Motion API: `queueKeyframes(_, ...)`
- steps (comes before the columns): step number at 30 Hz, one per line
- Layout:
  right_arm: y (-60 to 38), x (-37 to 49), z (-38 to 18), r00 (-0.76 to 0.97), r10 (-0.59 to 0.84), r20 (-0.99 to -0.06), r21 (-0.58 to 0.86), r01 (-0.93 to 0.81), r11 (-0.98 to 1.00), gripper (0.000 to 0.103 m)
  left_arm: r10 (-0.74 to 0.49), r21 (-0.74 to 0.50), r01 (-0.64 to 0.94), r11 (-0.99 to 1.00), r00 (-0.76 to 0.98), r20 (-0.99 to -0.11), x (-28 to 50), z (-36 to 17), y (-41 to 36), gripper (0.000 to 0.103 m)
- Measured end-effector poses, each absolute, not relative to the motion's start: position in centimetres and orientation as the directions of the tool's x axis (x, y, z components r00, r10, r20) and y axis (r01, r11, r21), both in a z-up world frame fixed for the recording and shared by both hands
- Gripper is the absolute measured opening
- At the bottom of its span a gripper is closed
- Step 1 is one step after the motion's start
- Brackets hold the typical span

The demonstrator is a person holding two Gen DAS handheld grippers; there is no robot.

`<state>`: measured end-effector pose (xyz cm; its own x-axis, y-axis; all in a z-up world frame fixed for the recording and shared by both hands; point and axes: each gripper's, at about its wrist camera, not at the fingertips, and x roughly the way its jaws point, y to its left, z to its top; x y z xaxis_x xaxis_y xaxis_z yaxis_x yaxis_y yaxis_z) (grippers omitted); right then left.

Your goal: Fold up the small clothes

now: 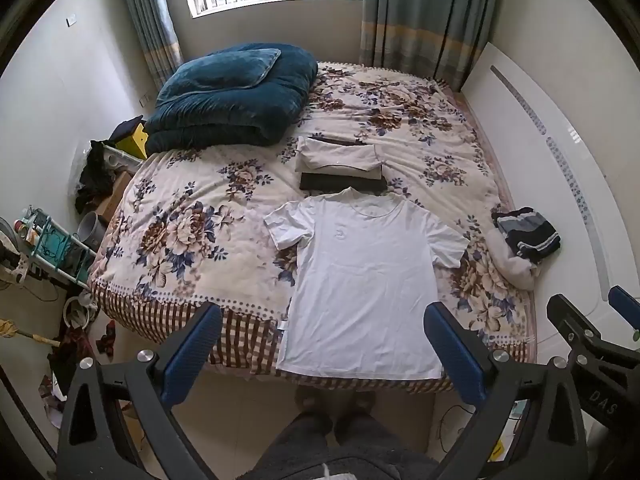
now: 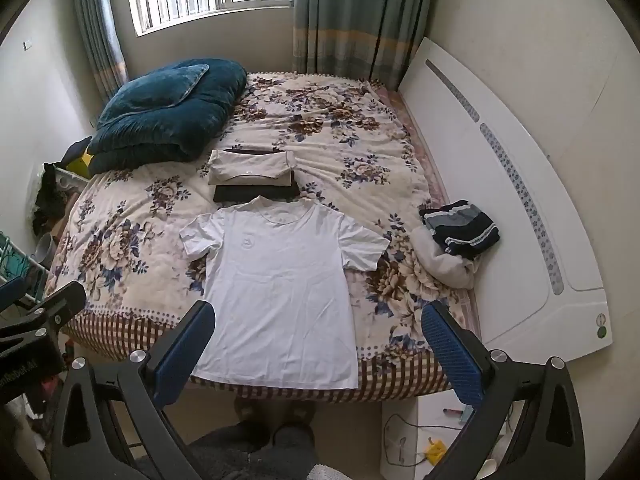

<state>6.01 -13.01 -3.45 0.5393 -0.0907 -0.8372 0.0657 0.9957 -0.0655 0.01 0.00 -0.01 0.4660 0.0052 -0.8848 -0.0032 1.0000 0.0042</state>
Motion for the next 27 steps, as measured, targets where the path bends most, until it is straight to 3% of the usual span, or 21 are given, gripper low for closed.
queueKeyframes(27, -12.8, 5.9, -2.0, 0.557, -0.095, -0.825, -0.069, 0.067, 0.995, 0.103, 0.003, 0.002, -0.002, 1.0, 0.486, -0.874, 1.0, 1.5, -1.3, 0.103)
